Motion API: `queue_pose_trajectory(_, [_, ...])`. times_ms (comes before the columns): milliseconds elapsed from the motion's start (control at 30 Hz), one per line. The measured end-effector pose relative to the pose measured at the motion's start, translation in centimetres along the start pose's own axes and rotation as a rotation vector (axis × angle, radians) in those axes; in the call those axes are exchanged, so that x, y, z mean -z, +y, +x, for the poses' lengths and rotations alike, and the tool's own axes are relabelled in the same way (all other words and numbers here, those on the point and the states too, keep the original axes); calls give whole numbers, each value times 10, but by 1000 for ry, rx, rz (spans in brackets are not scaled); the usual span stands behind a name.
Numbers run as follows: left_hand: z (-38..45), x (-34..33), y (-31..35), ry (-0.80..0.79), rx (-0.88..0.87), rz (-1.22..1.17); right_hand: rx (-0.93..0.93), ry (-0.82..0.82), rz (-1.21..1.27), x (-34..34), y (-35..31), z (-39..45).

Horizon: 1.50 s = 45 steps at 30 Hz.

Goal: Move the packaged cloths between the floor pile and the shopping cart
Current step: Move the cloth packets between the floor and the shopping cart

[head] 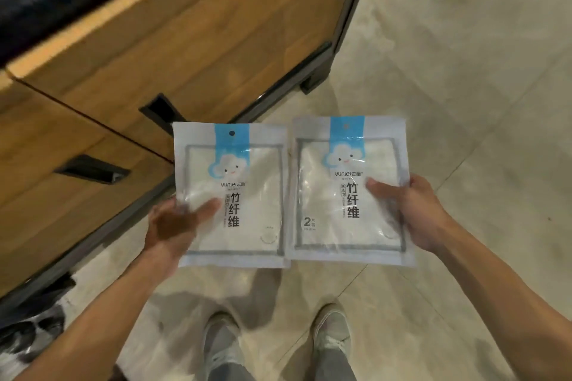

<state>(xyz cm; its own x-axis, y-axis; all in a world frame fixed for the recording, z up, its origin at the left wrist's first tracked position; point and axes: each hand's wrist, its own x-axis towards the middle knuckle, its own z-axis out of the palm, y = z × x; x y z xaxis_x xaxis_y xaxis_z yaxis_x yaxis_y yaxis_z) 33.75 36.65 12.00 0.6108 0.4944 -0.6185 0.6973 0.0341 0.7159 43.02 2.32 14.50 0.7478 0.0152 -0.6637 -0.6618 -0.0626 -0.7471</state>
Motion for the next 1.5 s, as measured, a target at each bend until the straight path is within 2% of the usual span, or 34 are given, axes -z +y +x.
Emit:
queue_pose_trajectory(100, [-51, 21, 50, -108, -26, -64, 14, -34, 20, 3, -53, -52])
queue_pose_trajectory(200, [-105, 47, 101, -131, -72, -115, 45, -58, 50, 2, -108, -105])
queue_pose_trajectory(400, [-196, 117, 192, -5, -118, -105, 80, -84, 54, -6, -217, -217])
queue_pose_trajectory(667, [-317, 250, 290, 141, -170, -107, 144, -251, 14, -48, -347, -352])
queue_pose_trajectory(933, [-419, 374, 319, 340, -258, -193, 272, -435, 0, -139, -425, -444])
queue_pose_trajectory(1100, [-480, 426, 327, 489, -300, -251, 336, -580, -4, -191, -452, -491])
queue_pose_trajectory(1300, [-570, 450, 307, 660, -272, -421, 370, -799, -114, -223, -473, -541])
queue_pose_trajectory(1500, [-667, 450, 251, 885, -224, -532, 403, -1041, -236, -254, -459, -589])
